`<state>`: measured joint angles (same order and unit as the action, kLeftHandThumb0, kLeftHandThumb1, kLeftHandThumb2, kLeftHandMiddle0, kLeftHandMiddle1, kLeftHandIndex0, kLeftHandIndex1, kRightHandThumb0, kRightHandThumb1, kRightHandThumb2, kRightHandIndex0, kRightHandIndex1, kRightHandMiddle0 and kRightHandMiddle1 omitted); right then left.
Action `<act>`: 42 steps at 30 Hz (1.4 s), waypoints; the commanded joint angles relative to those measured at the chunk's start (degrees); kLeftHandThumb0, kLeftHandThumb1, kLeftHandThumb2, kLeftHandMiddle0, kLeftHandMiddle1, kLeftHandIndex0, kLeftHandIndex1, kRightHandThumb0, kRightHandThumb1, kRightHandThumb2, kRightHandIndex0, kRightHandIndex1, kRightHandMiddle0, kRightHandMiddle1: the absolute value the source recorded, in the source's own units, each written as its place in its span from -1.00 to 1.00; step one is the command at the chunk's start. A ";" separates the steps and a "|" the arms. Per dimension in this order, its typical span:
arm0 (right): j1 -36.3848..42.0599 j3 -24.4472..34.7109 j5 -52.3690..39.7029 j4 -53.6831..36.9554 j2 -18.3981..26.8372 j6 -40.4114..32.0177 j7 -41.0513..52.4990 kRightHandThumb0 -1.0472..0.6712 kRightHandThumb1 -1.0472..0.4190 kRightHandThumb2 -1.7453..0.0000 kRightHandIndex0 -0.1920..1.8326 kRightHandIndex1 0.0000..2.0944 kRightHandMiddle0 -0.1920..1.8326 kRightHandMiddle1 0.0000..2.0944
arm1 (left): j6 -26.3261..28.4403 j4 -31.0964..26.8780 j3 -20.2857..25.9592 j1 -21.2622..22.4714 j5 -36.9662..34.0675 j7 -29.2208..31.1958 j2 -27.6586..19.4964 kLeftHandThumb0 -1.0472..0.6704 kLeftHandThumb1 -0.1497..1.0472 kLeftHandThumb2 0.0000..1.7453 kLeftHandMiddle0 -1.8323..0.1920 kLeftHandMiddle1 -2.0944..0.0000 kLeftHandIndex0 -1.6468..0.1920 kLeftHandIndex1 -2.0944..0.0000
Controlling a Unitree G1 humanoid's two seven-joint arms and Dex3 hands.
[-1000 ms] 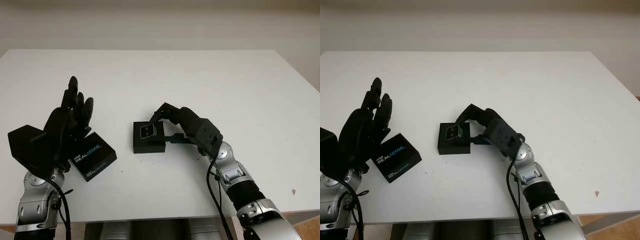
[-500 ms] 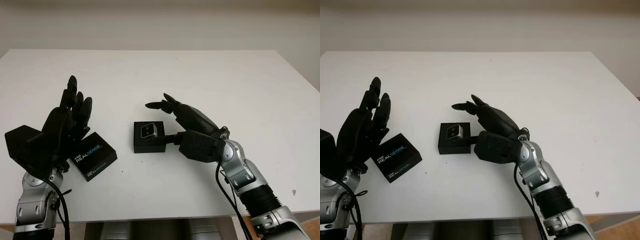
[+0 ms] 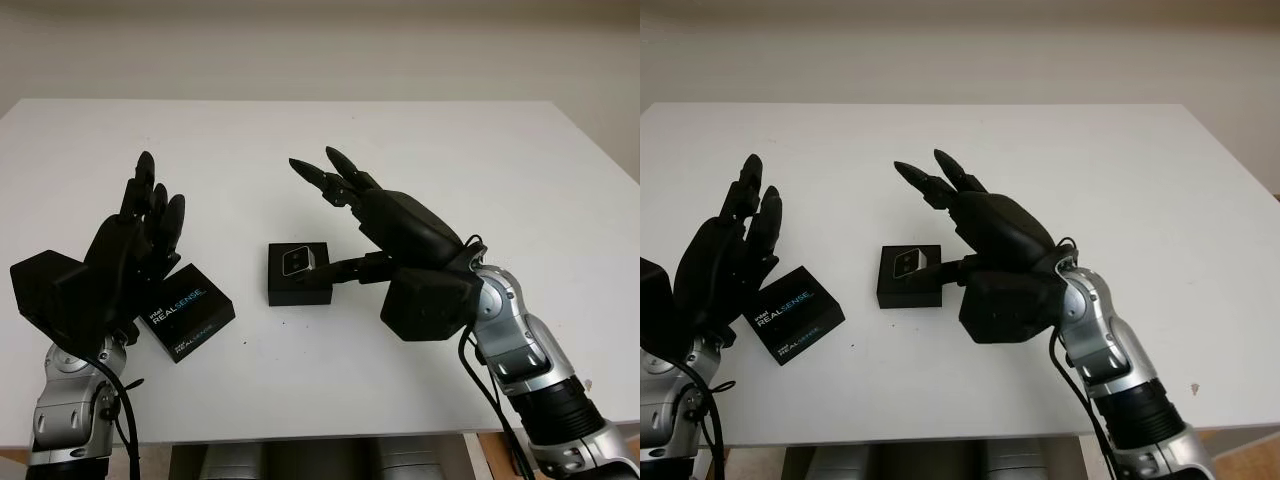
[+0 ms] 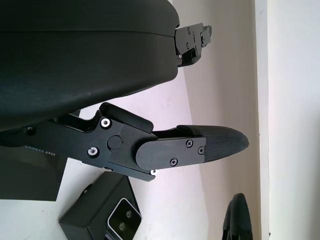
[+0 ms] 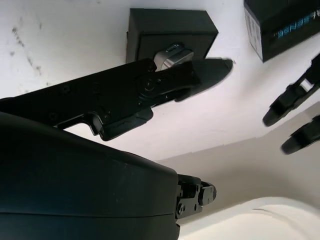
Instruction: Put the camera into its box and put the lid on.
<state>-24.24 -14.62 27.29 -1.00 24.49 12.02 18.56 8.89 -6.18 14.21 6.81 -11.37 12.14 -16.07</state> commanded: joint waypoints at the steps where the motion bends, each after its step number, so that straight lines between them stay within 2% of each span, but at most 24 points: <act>1: -1.33 -0.73 1.35 0.19 1.53 2.58 -0.09 -0.66 -1.00 0.50 -0.86 -0.93 -0.79 -0.90 | -0.10 -0.88 -0.03 0.45 -0.04 -0.05 -0.38 -0.61 1.00 -0.44 1.00 1.00 1.00 1.00; 3: -1.99 -1.67 3.45 1.24 2.86 4.25 0.37 -0.65 -1.00 0.40 -0.84 -0.92 -0.76 -0.90 | -0.12 -0.95 -0.18 0.43 0.28 -0.19 -0.45 -0.61 1.00 -0.43 1.00 1.00 1.00 1.00; 8: -2.83 -2.80 5.52 3.89 4.24 7.13 1.12 -0.66 -1.00 0.33 -0.81 -0.92 -0.73 -0.90 | -0.20 -0.80 -0.17 0.44 0.32 0.10 -0.82 -0.61 1.00 -0.42 1.00 1.00 1.00 1.00; 25: -3.53 -5.46 12.52 10.17 6.27 12.89 -1.23 -0.67 -1.00 0.29 -0.71 -0.91 -0.61 -0.88 | 0.19 -1.32 0.05 0.43 0.27 0.12 -1.01 -0.62 1.00 -0.42 1.00 1.00 1.00 1.00; 33: -1.78 -6.69 14.31 7.08 8.84 10.56 4.58 -0.73 -1.00 0.22 -0.70 -0.93 -0.55 -0.88 | 1.08 -2.27 0.88 -0.21 -0.88 0.68 -1.22 -0.62 1.00 -0.44 1.00 1.00 1.00 1.00; 42: 2.01 -6.76 14.70 4.07 10.30 8.05 7.83 -0.74 -1.00 0.30 -0.65 -0.93 -0.48 -0.88 | 2.16 -3.43 1.41 -0.80 -1.56 0.77 -1.82 -0.62 1.00 -0.46 1.00 1.00 1.00 1.00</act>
<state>-23.95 -21.04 41.64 3.20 33.37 20.42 25.49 10.92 -8.34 15.14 6.35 -12.54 12.74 -17.31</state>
